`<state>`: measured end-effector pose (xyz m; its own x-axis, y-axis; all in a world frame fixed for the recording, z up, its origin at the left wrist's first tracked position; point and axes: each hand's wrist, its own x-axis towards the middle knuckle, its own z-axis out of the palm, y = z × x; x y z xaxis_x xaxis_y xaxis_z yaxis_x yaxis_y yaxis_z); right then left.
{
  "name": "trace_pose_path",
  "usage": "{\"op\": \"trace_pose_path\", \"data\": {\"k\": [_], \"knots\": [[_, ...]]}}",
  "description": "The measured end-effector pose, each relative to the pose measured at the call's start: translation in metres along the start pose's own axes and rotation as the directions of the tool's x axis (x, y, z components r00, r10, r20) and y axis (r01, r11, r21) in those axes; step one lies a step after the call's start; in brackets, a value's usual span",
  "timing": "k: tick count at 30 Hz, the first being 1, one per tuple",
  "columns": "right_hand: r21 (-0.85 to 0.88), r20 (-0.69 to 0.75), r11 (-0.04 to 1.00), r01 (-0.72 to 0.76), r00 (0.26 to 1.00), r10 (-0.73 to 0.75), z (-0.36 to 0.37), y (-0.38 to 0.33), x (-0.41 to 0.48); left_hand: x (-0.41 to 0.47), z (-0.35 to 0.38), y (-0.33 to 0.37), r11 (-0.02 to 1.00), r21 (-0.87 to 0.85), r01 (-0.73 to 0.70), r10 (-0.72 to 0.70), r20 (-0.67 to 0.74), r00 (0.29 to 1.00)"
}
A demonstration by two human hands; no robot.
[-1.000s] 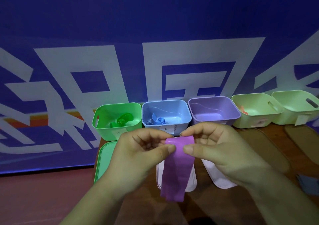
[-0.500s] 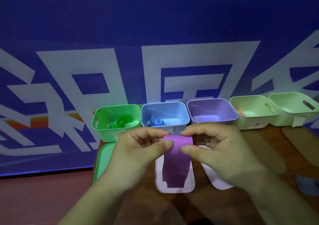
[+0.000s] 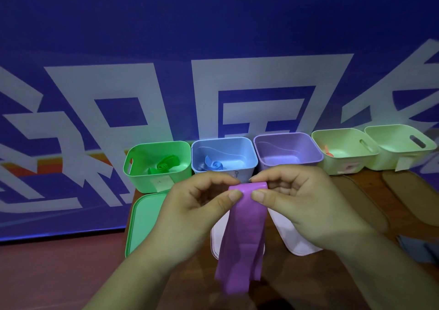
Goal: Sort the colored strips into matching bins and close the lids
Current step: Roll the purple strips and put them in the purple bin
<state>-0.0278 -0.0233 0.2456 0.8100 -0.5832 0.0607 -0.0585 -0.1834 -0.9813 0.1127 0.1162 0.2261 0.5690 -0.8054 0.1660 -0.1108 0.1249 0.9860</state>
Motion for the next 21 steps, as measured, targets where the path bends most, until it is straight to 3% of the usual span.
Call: {"op": "trace_pose_path", "data": {"k": [6,21], "knots": [[0.007,-0.025,0.999,-0.047,0.999,0.047,-0.001,0.003,0.0,-0.001,0.002,-0.003,0.99,-0.137,0.024,-0.019,0.035,0.999],[0.1,-0.02,0.98,-0.175,0.984,0.177,0.001,0.016,-0.004,0.0,0.006,-0.004,0.996,-0.086,0.005,-0.004,0.014,1.0]]}}
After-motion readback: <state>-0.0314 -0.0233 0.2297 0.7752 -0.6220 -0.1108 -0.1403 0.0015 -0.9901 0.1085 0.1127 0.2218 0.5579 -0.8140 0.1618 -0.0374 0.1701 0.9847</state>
